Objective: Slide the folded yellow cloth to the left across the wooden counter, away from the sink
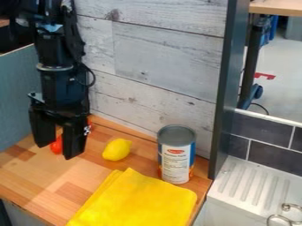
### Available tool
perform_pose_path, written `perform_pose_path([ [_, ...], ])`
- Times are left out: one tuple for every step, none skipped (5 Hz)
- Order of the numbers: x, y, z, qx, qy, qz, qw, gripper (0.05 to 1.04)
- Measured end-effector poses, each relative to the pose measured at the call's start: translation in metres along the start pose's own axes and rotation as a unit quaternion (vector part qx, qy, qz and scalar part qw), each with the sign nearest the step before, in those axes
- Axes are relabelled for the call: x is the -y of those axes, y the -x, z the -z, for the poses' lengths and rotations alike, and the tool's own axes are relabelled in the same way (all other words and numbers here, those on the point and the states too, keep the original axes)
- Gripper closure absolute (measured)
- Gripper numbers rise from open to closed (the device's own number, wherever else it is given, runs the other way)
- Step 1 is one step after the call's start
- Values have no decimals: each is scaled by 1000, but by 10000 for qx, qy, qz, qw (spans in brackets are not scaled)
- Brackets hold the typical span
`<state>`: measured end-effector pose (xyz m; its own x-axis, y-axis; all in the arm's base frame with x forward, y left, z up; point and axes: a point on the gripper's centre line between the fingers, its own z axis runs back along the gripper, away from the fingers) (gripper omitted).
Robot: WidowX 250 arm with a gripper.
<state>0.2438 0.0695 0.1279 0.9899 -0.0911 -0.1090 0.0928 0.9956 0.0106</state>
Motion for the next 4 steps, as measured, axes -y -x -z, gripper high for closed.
perform_pose_path([
  [1,1,7,-87,31,-16,10000,83],
  [22,-3,24,2,3,254,9997,83],
  [46,-10,34,208,-58,503,9985,83],
  [67,-18,47,472,-26,685,9965,83],
])
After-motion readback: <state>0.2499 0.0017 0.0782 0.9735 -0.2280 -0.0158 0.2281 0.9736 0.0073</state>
